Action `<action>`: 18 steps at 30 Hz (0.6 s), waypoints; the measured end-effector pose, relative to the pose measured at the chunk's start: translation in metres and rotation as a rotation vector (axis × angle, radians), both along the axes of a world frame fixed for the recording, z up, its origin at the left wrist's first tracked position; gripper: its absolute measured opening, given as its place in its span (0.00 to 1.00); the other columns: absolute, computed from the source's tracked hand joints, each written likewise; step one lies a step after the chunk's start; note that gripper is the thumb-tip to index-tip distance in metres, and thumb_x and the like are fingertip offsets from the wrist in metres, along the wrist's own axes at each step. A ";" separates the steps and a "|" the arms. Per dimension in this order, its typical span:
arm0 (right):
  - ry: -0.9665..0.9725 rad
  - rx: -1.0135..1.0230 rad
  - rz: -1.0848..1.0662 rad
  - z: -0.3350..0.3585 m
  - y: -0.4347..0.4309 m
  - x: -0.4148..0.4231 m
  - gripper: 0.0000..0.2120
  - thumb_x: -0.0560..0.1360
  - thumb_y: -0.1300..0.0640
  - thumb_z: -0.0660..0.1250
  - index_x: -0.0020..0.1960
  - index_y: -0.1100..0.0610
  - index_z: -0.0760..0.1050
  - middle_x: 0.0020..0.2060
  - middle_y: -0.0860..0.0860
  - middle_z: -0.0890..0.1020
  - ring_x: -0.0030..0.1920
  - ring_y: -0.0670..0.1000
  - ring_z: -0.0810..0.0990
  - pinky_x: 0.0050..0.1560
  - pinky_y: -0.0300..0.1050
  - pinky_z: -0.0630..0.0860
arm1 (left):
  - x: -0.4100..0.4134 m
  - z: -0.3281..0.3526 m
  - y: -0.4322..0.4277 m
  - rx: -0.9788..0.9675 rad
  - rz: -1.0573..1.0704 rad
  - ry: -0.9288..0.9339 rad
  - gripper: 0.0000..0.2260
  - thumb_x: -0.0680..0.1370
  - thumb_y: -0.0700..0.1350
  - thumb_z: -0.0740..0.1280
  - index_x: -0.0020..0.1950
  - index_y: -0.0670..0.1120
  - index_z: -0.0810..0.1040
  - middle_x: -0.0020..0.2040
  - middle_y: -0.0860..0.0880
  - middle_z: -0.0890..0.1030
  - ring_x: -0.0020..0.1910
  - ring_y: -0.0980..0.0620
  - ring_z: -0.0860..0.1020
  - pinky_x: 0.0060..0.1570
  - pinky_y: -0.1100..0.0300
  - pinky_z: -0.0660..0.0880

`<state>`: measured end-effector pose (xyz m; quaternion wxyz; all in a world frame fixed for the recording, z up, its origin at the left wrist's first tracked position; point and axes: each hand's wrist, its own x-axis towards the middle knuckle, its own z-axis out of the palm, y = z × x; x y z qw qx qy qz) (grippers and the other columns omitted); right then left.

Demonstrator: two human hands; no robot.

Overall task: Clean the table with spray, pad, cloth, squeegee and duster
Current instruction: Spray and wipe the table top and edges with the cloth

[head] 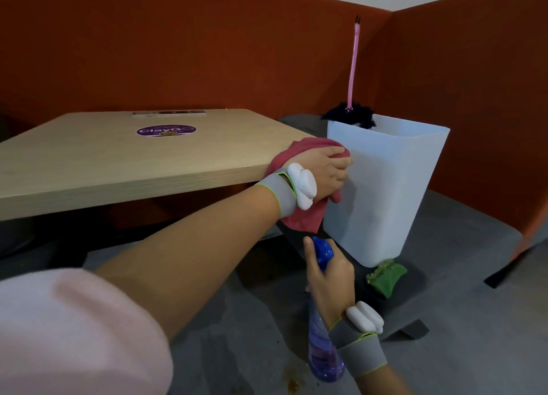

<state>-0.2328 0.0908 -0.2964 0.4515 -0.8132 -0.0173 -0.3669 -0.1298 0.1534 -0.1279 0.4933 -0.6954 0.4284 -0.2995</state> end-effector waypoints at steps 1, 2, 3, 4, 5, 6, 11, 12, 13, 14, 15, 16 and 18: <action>0.004 0.002 0.001 -0.001 0.001 -0.001 0.19 0.74 0.36 0.56 0.33 0.49 0.63 0.25 0.51 0.70 0.27 0.54 0.73 0.31 0.38 0.67 | -0.003 0.001 0.003 -0.007 -0.014 0.025 0.18 0.82 0.47 0.53 0.69 0.44 0.70 0.72 0.48 0.68 0.76 0.45 0.55 0.75 0.49 0.48; 0.012 0.009 0.004 -0.003 0.001 -0.003 0.20 0.74 0.36 0.56 0.33 0.49 0.63 0.25 0.52 0.70 0.27 0.55 0.74 0.30 0.40 0.69 | -0.006 0.002 0.008 -0.012 -0.035 0.058 0.18 0.82 0.47 0.53 0.68 0.44 0.72 0.71 0.48 0.69 0.75 0.46 0.58 0.75 0.50 0.49; 0.023 0.019 0.007 -0.005 0.002 -0.004 0.20 0.75 0.35 0.56 0.34 0.50 0.63 0.25 0.52 0.71 0.26 0.55 0.75 0.31 0.45 0.72 | -0.008 0.001 0.014 -0.004 -0.063 0.091 0.17 0.81 0.47 0.54 0.65 0.44 0.74 0.69 0.47 0.73 0.73 0.46 0.62 0.75 0.52 0.51; 0.034 0.026 0.009 -0.008 0.002 -0.004 0.21 0.75 0.35 0.57 0.34 0.51 0.64 0.26 0.53 0.71 0.26 0.56 0.76 0.31 0.52 0.74 | -0.011 0.000 0.021 0.014 -0.100 0.115 0.16 0.81 0.48 0.54 0.62 0.45 0.77 0.65 0.48 0.77 0.69 0.46 0.68 0.74 0.53 0.54; 0.043 0.028 0.011 -0.011 0.002 -0.005 0.22 0.75 0.34 0.57 0.35 0.51 0.65 0.26 0.53 0.72 0.26 0.57 0.76 0.31 0.55 0.74 | -0.014 -0.002 0.030 0.046 -0.128 0.126 0.15 0.80 0.47 0.55 0.58 0.45 0.79 0.60 0.48 0.80 0.64 0.47 0.73 0.72 0.54 0.58; 0.051 0.030 0.017 -0.012 0.003 -0.006 0.22 0.75 0.34 0.57 0.35 0.52 0.66 0.27 0.53 0.72 0.26 0.57 0.76 0.31 0.56 0.74 | -0.018 -0.005 0.041 0.078 -0.127 0.134 0.15 0.80 0.47 0.56 0.55 0.45 0.80 0.56 0.49 0.82 0.59 0.47 0.76 0.70 0.55 0.61; 0.039 0.033 0.019 -0.013 0.011 -0.009 0.21 0.75 0.35 0.57 0.36 0.51 0.67 0.27 0.52 0.72 0.26 0.56 0.76 0.30 0.57 0.75 | -0.035 -0.003 0.082 0.109 -0.036 0.244 0.14 0.82 0.49 0.55 0.53 0.45 0.78 0.51 0.48 0.83 0.53 0.46 0.78 0.63 0.56 0.64; 0.044 0.038 0.024 -0.014 0.011 -0.010 0.21 0.75 0.35 0.57 0.36 0.51 0.67 0.27 0.52 0.72 0.26 0.56 0.76 0.30 0.57 0.74 | -0.039 0.000 0.086 0.085 -0.036 0.272 0.16 0.82 0.51 0.54 0.53 0.45 0.78 0.50 0.48 0.83 0.52 0.46 0.78 0.60 0.55 0.66; 0.051 0.039 0.032 -0.014 0.012 -0.010 0.21 0.75 0.35 0.58 0.36 0.51 0.67 0.27 0.53 0.72 0.26 0.56 0.76 0.30 0.57 0.74 | -0.044 0.003 0.090 0.041 -0.040 0.300 0.18 0.83 0.54 0.53 0.53 0.46 0.77 0.48 0.48 0.83 0.50 0.46 0.78 0.57 0.55 0.68; 0.059 0.036 0.038 -0.015 0.014 -0.010 0.21 0.75 0.34 0.57 0.36 0.51 0.67 0.27 0.53 0.73 0.26 0.56 0.76 0.31 0.57 0.74 | -0.049 0.005 0.093 -0.017 -0.036 0.325 0.20 0.82 0.58 0.51 0.53 0.46 0.77 0.46 0.49 0.83 0.47 0.46 0.79 0.54 0.55 0.69; 0.066 0.032 0.041 -0.016 0.016 -0.010 0.22 0.75 0.34 0.57 0.36 0.52 0.67 0.27 0.53 0.73 0.26 0.56 0.76 0.31 0.57 0.75 | -0.054 0.006 0.097 -0.075 -0.016 0.342 0.22 0.82 0.61 0.49 0.53 0.47 0.76 0.44 0.49 0.83 0.44 0.46 0.78 0.50 0.55 0.70; 0.072 0.032 0.047 -0.017 0.018 -0.011 0.22 0.75 0.34 0.57 0.36 0.52 0.67 0.27 0.53 0.73 0.26 0.56 0.76 0.31 0.57 0.75 | -0.059 0.007 0.099 -0.135 0.009 0.356 0.23 0.81 0.62 0.48 0.54 0.47 0.74 0.42 0.49 0.81 0.41 0.47 0.77 0.47 0.56 0.70; 0.081 0.034 0.069 -0.018 0.024 -0.012 0.22 0.74 0.33 0.56 0.36 0.51 0.67 0.27 0.53 0.74 0.27 0.56 0.77 0.32 0.58 0.75 | -0.066 0.010 0.105 -0.270 0.084 0.409 0.22 0.81 0.62 0.48 0.56 0.48 0.72 0.40 0.50 0.77 0.38 0.48 0.74 0.42 0.58 0.68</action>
